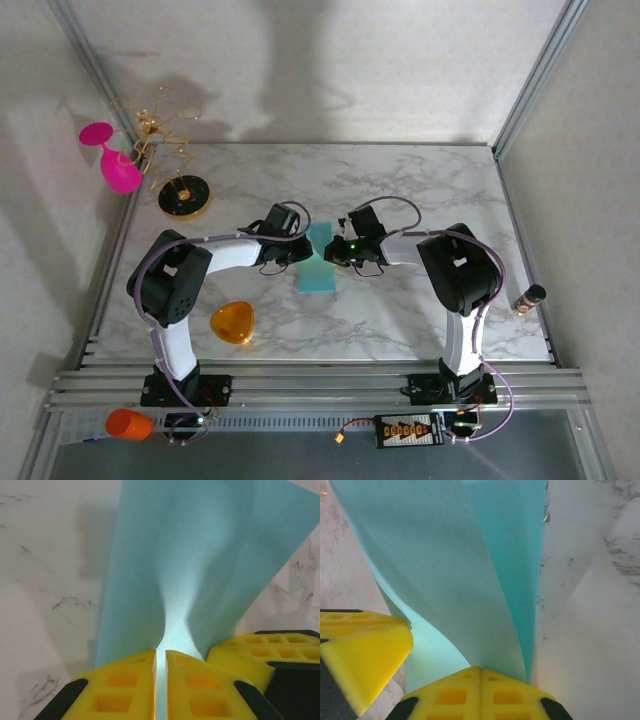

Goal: Fold a paper plane with a square sheet of paper (pick it up from the middle)
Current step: First fold the square sheet of paper in half at the center of the table.

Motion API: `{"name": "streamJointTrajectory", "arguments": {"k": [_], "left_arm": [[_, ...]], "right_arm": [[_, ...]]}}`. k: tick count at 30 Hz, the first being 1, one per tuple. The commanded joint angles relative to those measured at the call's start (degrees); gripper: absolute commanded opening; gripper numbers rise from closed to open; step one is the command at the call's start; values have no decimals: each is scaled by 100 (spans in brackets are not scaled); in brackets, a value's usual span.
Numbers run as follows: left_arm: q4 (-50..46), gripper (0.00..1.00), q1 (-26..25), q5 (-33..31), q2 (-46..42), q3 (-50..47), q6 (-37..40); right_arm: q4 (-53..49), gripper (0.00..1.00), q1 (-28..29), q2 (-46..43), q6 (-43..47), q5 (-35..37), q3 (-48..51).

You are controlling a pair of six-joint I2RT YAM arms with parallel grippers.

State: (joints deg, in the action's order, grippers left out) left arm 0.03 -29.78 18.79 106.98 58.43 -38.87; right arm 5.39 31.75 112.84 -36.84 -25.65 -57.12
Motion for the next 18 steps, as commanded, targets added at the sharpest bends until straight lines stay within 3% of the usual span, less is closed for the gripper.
{"name": "streamJointTrajectory", "arguments": {"k": [1, 12, 18], "left_arm": [[364, 14, 153, -231, 60, -256, -285], [71, 13, 570, -485, -391, -575, -108], [223, 15, 142, -24, -731, -262, 62]], "right_arm": [[-1492, 0, -37, 977, 177, 1456, 508], [-1540, 0, -35, 949, 219, 1548, 544], [-1575, 0, -37, 960, 200, 1506, 514]]}}
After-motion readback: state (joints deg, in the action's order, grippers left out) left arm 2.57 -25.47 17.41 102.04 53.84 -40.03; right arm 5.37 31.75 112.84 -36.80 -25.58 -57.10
